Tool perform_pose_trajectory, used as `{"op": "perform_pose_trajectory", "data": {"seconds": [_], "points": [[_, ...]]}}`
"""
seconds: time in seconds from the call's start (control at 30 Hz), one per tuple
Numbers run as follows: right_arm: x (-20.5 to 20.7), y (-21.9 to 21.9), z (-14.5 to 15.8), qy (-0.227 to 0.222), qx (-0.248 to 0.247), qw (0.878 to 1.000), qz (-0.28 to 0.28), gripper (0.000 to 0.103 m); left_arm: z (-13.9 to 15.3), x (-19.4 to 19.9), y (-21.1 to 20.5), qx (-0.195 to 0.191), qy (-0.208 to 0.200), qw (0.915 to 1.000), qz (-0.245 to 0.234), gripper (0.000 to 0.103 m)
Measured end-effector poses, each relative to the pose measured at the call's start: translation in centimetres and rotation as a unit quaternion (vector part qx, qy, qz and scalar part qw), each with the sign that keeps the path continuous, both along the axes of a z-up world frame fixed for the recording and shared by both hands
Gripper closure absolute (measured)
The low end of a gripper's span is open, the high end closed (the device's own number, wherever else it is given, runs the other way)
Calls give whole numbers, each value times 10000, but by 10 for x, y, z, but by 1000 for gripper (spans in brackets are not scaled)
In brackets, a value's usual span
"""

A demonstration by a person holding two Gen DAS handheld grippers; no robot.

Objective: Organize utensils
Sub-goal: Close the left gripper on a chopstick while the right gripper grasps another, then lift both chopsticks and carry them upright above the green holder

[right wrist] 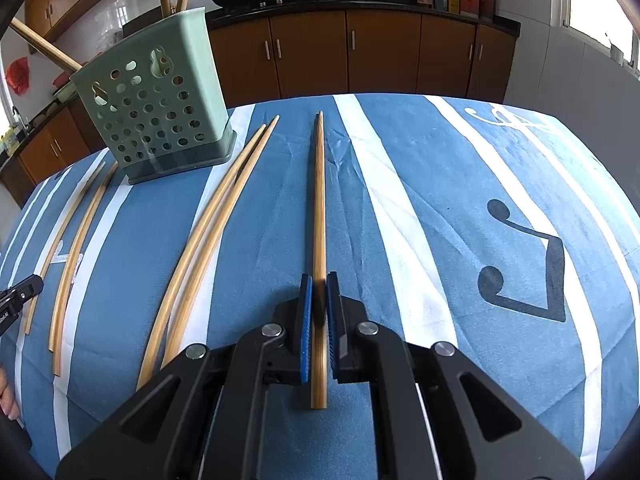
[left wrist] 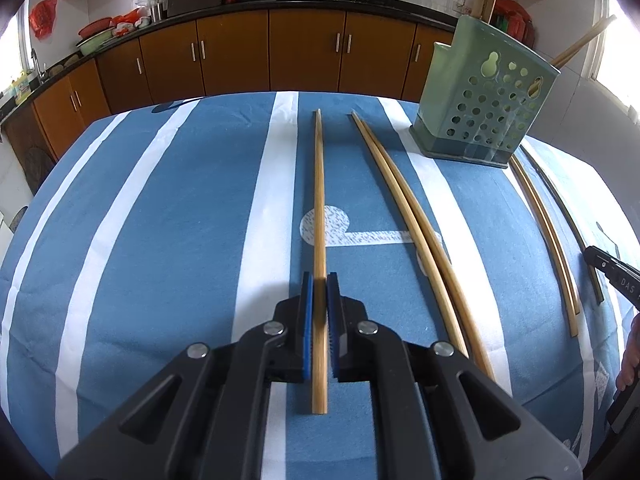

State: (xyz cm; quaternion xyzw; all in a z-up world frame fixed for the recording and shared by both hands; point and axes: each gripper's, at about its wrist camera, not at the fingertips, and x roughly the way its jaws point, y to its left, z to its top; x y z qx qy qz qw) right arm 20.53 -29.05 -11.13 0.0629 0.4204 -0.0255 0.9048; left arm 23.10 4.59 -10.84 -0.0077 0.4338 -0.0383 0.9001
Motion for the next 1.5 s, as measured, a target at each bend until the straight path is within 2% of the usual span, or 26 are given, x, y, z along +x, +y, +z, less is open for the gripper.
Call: {"op": "perform_pose_trajectory", "data": {"seconds": [0.5,0.97,1.07,1.27,1.5], "points": [[0,0,0,-13,20,10000,-8,95,0,1,1,-69,20,10000,12,94],[-12,2,0,-17,-35,9999,93,95,0,-9,-3,181,15,9998,-55,95],[-17,1,7,-115,16,9999,102,95,2,-11,-4,199,120,9997,-108,95],[-33,-5,50,-828,-42,9966,4,95,35,-25,2,113,-274,9995,-92,95],[-43,-19,94,-1490,99,9887,-130,95,96,-36,7,-127,-1092,9939,12,95]]}}
